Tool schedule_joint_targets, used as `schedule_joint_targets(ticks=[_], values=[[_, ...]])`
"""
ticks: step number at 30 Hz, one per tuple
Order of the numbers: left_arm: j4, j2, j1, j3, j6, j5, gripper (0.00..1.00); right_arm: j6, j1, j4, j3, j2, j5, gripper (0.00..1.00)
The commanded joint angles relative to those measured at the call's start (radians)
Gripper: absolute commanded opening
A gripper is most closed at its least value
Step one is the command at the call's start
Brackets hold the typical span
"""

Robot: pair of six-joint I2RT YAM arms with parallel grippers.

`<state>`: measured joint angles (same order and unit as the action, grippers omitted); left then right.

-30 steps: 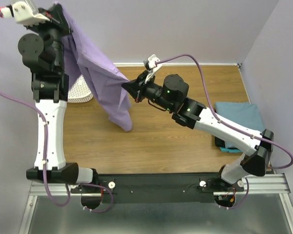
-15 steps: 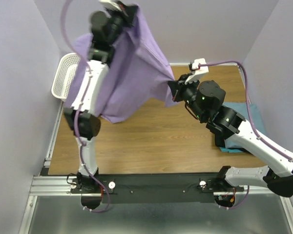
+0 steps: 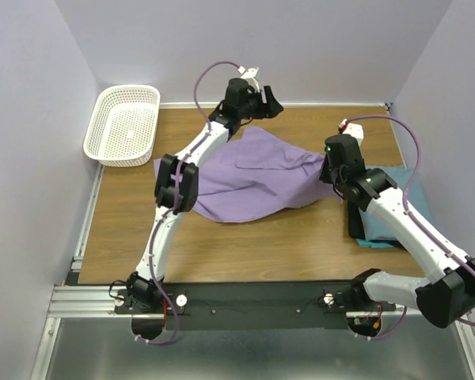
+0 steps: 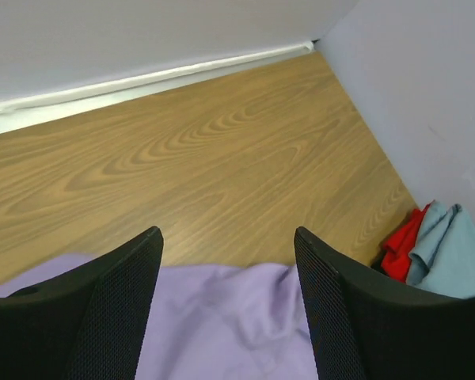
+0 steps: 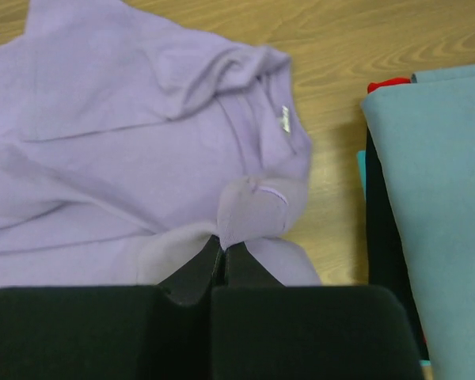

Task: Fold and stack the t-shirts
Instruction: Move the tshirt to the center of the board

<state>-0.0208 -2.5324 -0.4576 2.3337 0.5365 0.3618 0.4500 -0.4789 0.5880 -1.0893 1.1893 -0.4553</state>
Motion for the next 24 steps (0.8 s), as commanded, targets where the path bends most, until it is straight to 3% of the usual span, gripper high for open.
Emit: schedule_joint_targets(ticks=[1, 2, 5, 7, 10, 18, 21, 24], values=[[0.022, 0.352, 0.045, -0.124, 0.005, -0.154, 0.75, 0.05, 0.036, 0.029, -0.007, 0.049, 0.055, 0.01], [-0.028, 0.398, 0.051, -0.167, 0.017, -0.217, 0.75, 0.053, 0.042, 0.029, -0.007, 0.061, 0.056, 0.01], [-0.201, 0.581, 0.057, -0.364, 0.088, -0.51, 0.61, 0.064, 0.082, 0.027, -0.011, 0.099, 0.098, 0.01], [-0.26, 0.719, 0.068, -0.561, 0.123, -0.592, 0.48, 0.062, 0.109, 0.024, -0.021, 0.116, 0.133, 0.01], [-0.298, 0.895, 0.073, -0.837, 0.189, -0.725, 0.4, 0.053, 0.117, 0.012, -0.04, 0.138, 0.17, 0.01], [-0.289, 1.216, 0.077, -1.434, 0.318, -0.761, 0.39, 0.044, 0.123, -0.02, -0.052, 0.171, 0.244, 0.01], [-0.251, 1.245, 0.091, -1.517, 0.33, -0.742, 0.4, 0.042, 0.123, -0.028, -0.044, 0.176, 0.265, 0.01], [-0.24, 1.192, 0.105, -1.531, 0.326, -0.725, 0.5, 0.044, 0.123, -0.036, -0.038, 0.181, 0.28, 0.0]])
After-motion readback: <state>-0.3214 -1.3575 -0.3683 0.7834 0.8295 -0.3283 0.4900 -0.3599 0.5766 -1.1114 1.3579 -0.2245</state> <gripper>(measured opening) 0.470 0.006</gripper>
